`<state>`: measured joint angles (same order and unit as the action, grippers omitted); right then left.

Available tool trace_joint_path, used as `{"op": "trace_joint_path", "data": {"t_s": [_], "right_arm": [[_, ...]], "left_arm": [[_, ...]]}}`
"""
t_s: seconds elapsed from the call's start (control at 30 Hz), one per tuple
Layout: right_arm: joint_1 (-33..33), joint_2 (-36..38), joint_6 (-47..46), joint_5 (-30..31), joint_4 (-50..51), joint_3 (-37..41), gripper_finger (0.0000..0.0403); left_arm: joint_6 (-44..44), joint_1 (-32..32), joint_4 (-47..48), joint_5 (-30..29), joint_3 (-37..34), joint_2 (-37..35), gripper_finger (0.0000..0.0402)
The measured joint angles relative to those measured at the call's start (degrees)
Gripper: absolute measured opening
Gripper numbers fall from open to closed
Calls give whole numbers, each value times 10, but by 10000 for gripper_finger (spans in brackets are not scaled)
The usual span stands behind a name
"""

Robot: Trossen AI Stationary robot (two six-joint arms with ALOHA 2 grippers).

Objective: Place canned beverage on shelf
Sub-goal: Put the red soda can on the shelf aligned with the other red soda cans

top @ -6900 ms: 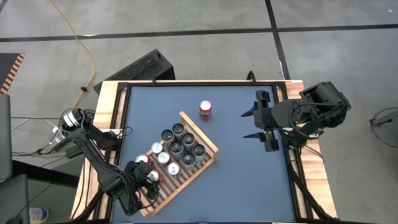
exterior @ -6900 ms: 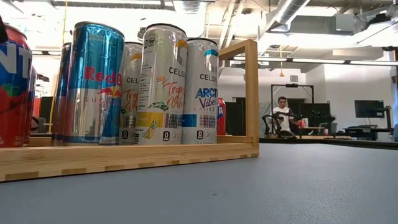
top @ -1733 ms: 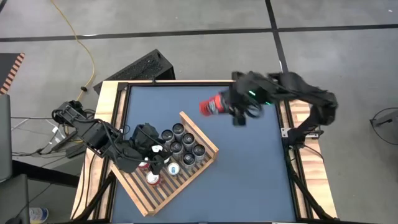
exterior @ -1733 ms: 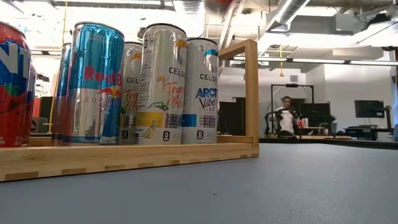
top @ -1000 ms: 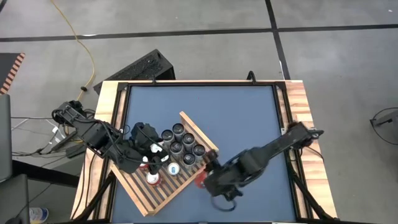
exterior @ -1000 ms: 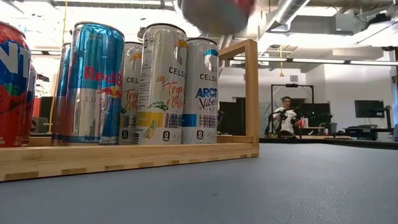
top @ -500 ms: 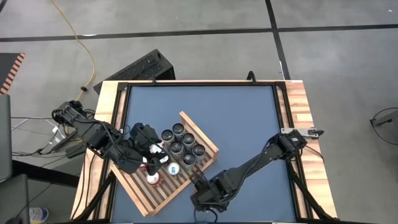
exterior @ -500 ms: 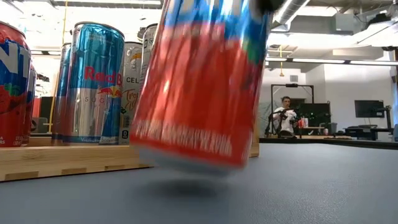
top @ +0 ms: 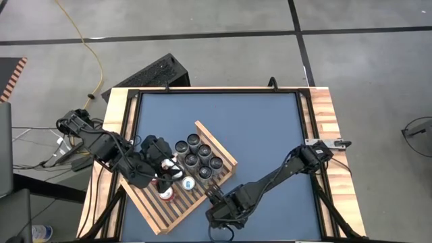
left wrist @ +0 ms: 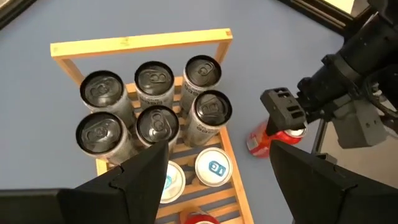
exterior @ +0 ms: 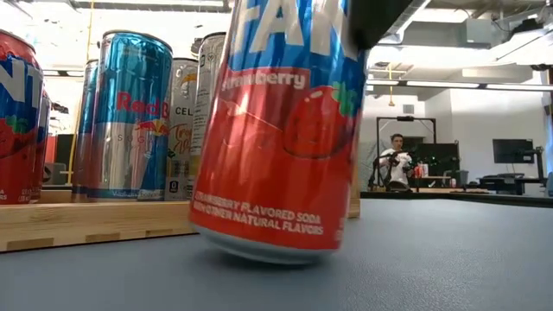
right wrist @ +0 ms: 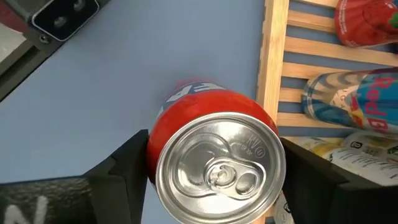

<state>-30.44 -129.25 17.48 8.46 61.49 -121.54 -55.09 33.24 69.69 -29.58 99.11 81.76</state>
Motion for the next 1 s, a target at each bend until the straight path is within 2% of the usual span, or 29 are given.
{"op": "trace_joint_path", "data": {"t_s": [0.43,0.57,0.7,0.83,1.0], "right_arm": [[0,3,-12,-10,-7,-1,327],[2,6,-27,-8,21,-46,333],[3,13,-38,-8,93,-134,333],[7,99,-83,-9,133,-109,332],[9,219,-199,4,212,-113,332]], "left_arm": [[9,1,-5,4,0,0,265],[22,8,-20,1,0,1,265],[41,17,-41,-12,0,15,265],[90,34,-77,-7,0,44,265],[197,50,-152,24,0,100,266]]}}
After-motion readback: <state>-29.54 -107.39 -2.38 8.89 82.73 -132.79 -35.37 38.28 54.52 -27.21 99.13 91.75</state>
